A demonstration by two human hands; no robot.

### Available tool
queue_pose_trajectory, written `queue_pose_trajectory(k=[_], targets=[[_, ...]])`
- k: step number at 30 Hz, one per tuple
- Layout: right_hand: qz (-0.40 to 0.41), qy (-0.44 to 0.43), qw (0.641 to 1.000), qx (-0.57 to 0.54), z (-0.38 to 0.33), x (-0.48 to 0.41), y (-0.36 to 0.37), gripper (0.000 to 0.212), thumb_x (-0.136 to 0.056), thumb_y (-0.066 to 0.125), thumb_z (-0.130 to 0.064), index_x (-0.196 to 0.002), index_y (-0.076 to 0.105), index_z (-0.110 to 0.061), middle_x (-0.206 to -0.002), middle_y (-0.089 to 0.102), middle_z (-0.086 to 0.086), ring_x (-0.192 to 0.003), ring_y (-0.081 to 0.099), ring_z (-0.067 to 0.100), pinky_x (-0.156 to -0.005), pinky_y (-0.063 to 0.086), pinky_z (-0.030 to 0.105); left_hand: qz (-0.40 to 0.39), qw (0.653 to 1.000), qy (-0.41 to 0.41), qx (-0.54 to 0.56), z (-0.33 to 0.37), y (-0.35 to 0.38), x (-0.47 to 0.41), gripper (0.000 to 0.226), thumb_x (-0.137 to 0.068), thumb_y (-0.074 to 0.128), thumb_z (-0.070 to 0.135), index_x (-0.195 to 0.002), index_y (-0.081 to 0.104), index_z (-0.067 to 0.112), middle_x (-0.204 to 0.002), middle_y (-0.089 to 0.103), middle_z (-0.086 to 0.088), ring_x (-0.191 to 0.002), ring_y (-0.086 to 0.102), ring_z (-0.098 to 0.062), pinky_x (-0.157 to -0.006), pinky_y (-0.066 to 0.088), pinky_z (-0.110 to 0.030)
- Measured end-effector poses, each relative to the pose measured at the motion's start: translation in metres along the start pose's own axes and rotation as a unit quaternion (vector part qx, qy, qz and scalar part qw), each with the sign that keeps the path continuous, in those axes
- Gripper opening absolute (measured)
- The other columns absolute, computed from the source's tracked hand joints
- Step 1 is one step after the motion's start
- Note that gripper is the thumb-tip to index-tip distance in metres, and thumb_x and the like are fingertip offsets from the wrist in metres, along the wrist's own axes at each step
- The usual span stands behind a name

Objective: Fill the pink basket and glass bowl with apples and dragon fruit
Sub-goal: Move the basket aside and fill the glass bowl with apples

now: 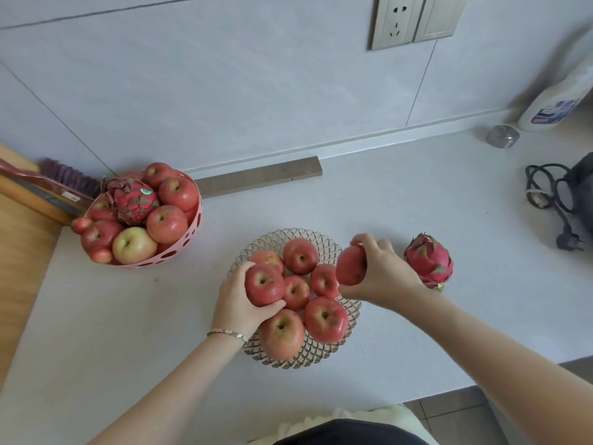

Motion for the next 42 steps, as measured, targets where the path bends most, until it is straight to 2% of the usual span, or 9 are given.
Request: queue_pose_trajectory(k=[6,12,16,20,25,29,32,39,42], targets=[[-0.006,-0.064,0.995,-0.070,-0.019,-0.010,0.021,0.081,-0.058,0.078,-0.038,-0.126,0.034,-0.036,-0.115,0.038,0.002,-0.098,0.052,0.020,-0.083,0.052,0.035,-0.056,0.998,0.013,-0.030,-0.002,0.015,0.003,0.090,-0.059,0.084,0.030,-0.133,0.032,0.020,-0.132,0.044,0.002,-0.117,0.045,-0.014,-0.095,0.033,-0.021],[-0.002,-0.106,0.973,-0.207,-0.034,-0.033,0.026,0.069,-0.052,0.085,-0.024,-0.108,0.045,-0.037,-0.112,0.043,-0.001,-0.093,0.051,0.009,-0.073,0.041,0.013,-0.038,0.990,0.032,-0.135,-0.003,0.014,0.003,0.094,-0.062,0.077,0.047,-0.137,0.029,0.017,-0.136,0.047,-0.002,-0.122,0.048,-0.019,-0.101,0.032,-0.038],[-0.006,-0.114,0.951,-0.288,-0.043,-0.050,0.036,0.070,-0.054,0.085,-0.018,-0.108,0.043,-0.032,-0.110,0.054,-0.002,-0.096,0.056,0.012,-0.078,0.046,0.020,-0.045,0.994,0.021,-0.102,-0.001,0.012,0.003,0.093,-0.062,0.078,0.043,-0.137,0.029,0.018,-0.136,0.047,-0.002,-0.122,0.048,-0.021,-0.102,0.038,-0.042],[-0.022,-0.175,0.967,-0.184,-0.047,-0.059,0.049,0.083,-0.055,0.077,-0.017,-0.126,0.037,-0.035,-0.113,0.049,-0.001,-0.100,0.053,0.016,-0.088,0.046,0.031,-0.053,0.994,0.020,-0.095,0.000,0.011,0.004,0.092,-0.062,0.078,0.042,-0.136,0.028,0.019,-0.136,0.046,-0.001,-0.121,0.048,-0.020,-0.102,0.039,-0.042],[-0.004,-0.203,0.958,-0.203,-0.045,-0.064,0.054,0.073,-0.050,0.067,-0.029,-0.121,0.049,-0.032,-0.111,0.046,-0.003,-0.098,0.052,0.010,-0.085,0.038,0.006,-0.054,0.995,0.014,-0.087,0.001,0.010,0.004,0.091,-0.063,0.078,0.041,-0.136,0.028,0.019,-0.134,0.047,-0.001,-0.120,0.049,-0.020,-0.100,0.041,-0.044],[0.031,-0.191,0.948,-0.254,-0.041,-0.065,0.067,0.063,-0.055,0.074,-0.024,-0.112,0.050,-0.031,-0.114,0.048,-0.004,-0.104,0.052,0.015,-0.090,0.044,0.024,-0.053,0.995,0.014,-0.084,-0.001,0.012,0.004,0.092,-0.063,0.078,0.042,-0.137,0.028,0.020,-0.136,0.046,-0.001,-0.121,0.048,-0.020,-0.101,0.041,-0.044],[0.027,-0.194,0.949,-0.248,-0.031,-0.065,0.078,0.067,-0.059,0.081,-0.015,-0.114,0.044,-0.029,-0.116,0.045,-0.001,-0.109,0.049,0.019,-0.093,0.044,0.034,-0.038,0.998,-0.003,-0.041,-0.004,0.012,0.005,0.090,-0.058,0.082,0.038,-0.132,0.033,0.025,-0.133,0.047,0.003,-0.119,0.047,-0.016,-0.101,0.040,-0.032],[-0.013,-0.259,0.955,-0.144,-0.026,-0.064,0.087,0.076,-0.059,0.077,-0.016,-0.123,0.036,-0.024,-0.130,0.046,-0.002,-0.112,0.051,0.013,-0.082,0.040,0.008,0.065,0.992,-0.068,0.083,-0.008,0.014,0.012,0.080,-0.049,0.088,0.027,-0.112,0.040,0.027,-0.112,0.049,0.009,-0.102,0.051,-0.009,-0.085,0.040,-0.022],[0.008,-0.261,0.956,-0.131,-0.032,-0.066,0.089,0.082,-0.060,0.079,-0.014,-0.131,0.040,-0.016,-0.136,0.041,0.003,-0.116,0.042,0.009,-0.087,0.039,0.018,0.099,0.988,-0.085,0.077,-0.006,0.016,0.014,0.081,-0.050,0.088,0.030,-0.114,0.039,0.023,-0.108,0.045,0.009,-0.101,0.049,-0.012,-0.085,0.038,-0.023]])
Point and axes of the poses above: each hand's wrist, its own x-axis away from the middle knuckle, its own y-axis out of the palm, z = x × y, the point moved 3 cm from there along -x, towards the middle knuckle
